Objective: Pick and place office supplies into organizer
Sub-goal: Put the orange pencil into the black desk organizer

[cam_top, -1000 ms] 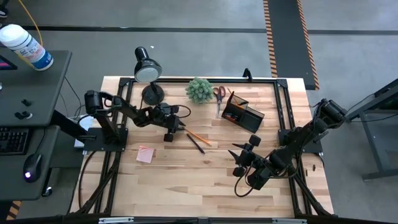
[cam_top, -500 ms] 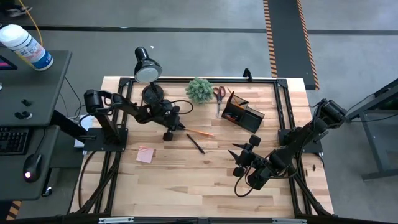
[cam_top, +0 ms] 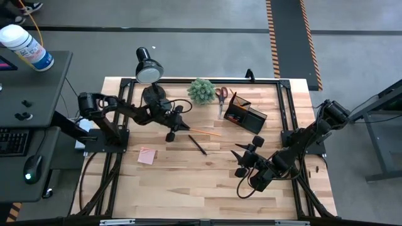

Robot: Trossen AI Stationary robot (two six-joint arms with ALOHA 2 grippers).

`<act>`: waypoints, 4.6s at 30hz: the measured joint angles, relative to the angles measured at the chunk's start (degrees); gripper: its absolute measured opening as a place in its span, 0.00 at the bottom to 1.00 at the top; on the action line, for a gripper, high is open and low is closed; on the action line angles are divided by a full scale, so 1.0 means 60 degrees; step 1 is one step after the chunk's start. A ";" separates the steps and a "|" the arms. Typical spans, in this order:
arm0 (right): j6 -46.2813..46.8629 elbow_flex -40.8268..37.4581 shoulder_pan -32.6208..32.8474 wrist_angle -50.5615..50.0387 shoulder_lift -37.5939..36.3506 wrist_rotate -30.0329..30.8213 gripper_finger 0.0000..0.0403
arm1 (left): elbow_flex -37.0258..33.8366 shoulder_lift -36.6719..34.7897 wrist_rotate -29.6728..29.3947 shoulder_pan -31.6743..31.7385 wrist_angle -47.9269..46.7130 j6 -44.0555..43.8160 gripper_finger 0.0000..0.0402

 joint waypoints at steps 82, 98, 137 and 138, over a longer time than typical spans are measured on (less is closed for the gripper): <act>-1.0593 0.0016 -0.3085 1.1879 -0.0031 -0.6613 0.04 | 0.0022 -0.3451 0.2080 -0.0419 0.2298 0.0454 0.00; -0.9965 0.0018 -0.3078 1.1470 -0.0018 -0.6369 0.04 | 0.0020 -0.3451 0.1794 -0.0419 0.2346 0.0791 0.18; 0.0771 0.0000 -0.3898 -0.2122 -0.4244 0.1376 0.04 | 0.0026 -0.3458 0.0567 -0.0412 0.1796 0.0174 0.40; 0.0830 0.0000 -0.3974 -0.2111 -0.4244 0.1274 0.04 | 0.0026 -0.3458 0.0567 -0.0412 0.1795 0.0174 0.40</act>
